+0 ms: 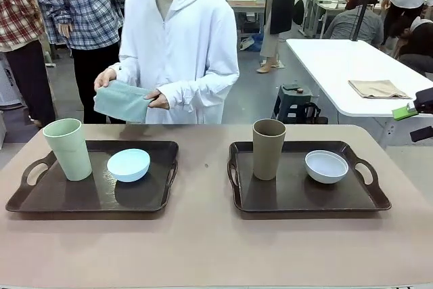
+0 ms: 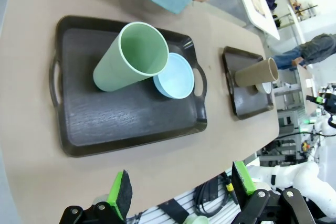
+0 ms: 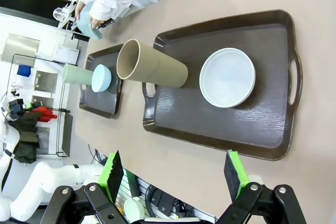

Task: Set up a tray with a mat and arrange the tableware.
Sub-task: Pick up the Picnic Bowl and Reusable plastic cup from the Handle tray in front of the human's position and hold them in the air.

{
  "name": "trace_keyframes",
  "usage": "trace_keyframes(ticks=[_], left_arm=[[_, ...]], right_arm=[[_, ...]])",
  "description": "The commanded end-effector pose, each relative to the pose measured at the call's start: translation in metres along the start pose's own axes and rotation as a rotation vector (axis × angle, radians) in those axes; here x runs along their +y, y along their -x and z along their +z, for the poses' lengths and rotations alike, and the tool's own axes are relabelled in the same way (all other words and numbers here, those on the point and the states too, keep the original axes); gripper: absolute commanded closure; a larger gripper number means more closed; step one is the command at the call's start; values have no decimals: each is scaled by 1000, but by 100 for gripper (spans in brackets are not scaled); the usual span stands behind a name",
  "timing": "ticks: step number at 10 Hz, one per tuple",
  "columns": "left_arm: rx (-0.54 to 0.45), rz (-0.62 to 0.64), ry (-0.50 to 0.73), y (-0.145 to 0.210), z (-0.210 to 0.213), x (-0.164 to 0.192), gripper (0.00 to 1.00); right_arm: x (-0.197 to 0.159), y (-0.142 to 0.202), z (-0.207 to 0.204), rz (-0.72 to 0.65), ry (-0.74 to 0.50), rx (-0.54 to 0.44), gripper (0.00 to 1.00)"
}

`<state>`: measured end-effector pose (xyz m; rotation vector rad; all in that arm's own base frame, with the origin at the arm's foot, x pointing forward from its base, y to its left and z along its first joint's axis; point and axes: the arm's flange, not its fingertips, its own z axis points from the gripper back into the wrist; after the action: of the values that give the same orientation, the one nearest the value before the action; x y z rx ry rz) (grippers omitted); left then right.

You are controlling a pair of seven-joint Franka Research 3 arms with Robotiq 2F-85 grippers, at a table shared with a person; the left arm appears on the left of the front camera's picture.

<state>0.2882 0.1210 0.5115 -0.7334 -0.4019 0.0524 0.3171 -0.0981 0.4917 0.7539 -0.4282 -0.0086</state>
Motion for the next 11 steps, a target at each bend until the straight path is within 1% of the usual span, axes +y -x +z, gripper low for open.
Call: trace_keyframes(ticks=[1, 11], left_arm=[[-3, -15, 15, 1, 1, 2, 0], [-3, -15, 15, 1, 1, 2, 0]], right_arm=[[-1, -2, -1, 21, -25, -5, 0], [-1, -2, -1, 21, -25, -5, 0]])
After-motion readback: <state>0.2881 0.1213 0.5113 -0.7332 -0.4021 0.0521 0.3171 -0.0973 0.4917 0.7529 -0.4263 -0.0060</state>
